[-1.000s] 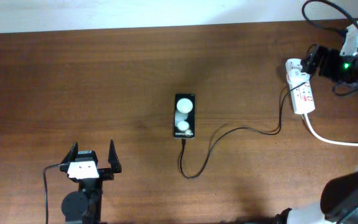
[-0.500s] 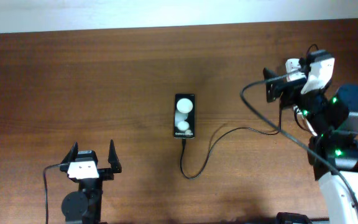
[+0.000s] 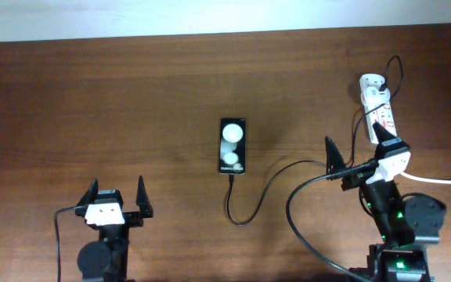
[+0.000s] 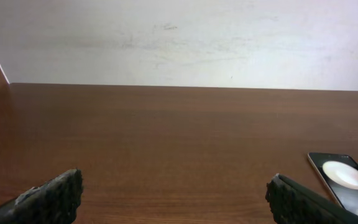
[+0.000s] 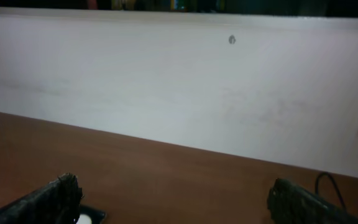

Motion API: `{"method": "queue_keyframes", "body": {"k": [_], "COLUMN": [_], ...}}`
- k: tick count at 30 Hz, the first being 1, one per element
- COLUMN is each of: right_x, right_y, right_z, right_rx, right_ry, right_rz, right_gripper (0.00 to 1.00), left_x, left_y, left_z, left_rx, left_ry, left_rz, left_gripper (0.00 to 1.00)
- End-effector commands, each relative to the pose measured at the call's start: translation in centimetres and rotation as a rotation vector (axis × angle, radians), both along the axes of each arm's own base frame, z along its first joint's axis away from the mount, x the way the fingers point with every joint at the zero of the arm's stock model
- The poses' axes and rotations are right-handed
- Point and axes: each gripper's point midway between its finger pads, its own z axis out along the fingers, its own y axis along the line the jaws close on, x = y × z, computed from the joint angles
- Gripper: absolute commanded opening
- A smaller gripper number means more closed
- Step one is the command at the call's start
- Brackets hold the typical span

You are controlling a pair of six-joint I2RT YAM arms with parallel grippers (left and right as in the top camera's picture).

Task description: Plug charger to phone and switch on socket

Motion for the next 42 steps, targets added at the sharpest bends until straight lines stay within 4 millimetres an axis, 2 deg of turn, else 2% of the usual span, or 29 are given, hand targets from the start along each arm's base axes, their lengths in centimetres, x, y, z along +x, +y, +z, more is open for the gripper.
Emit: {"method": "queue_keyframes", "body": {"k": [1,7,10,12,16,22,24,25,36,42], "right_x": [-0.9,-3.1,-3.4,-3.6,-3.9,-3.6,-3.6,-3.6,-3.6,-3.6], "right_y": [0.1,0.0,0.0,-0.1,-0.8,-2.2,-3.6,-3.6,-4.1,-2.6], "right_z": [-1.9,-5.3,-7.0,-7.5,-7.2,-9.0,-11.5,-12.0,-12.0,-12.0], "right_rx": [0.005,0.002,0.002,0.004,0.014,0.105,0.196,0.196,0.196,0.04], "right_ry": [0.004,-0.054,-0.056,-0.052,-0.07,0.016,0.127,0.147,0.142,0.133], "right_rz": [-0.005,-0.028,-0.027,-0.036,-0.1,-0.205,-0.287,-0.291,-0.319,-0.232], "right_gripper": [0.99,0.99,0.99,0.99,0.99,0.99,0.99,0.99,0.99,0.99], "left_x": [0.0,0.0,0.0,0.0,0.0,0.0,0.0,0.0,0.0,0.0], "left_y": [0.2,0.2,0.2,0.2,0.2,0.2,0.2,0.2,0.2,0.2], "left_z": [-0.1,-0.1,-0.1,-0.1,-0.1,-0.1,-0.1,-0.1,-0.1,-0.1], "left_rx": [0.015,0.015,0.015,0.015,0.015,0.015,0.015,0.015,0.015,0.015], "left_ry": [0.004,0.004,0.004,0.004,0.004,0.004,0.004,0.004,0.004,0.004], "left_rz": [0.005,0.005,0.005,0.005,0.005,0.005,0.005,0.005,0.005,0.005], "left_gripper": [0.99,0.99,0.99,0.99,0.99,0.99,0.99,0.99,0.99,0.99]}}
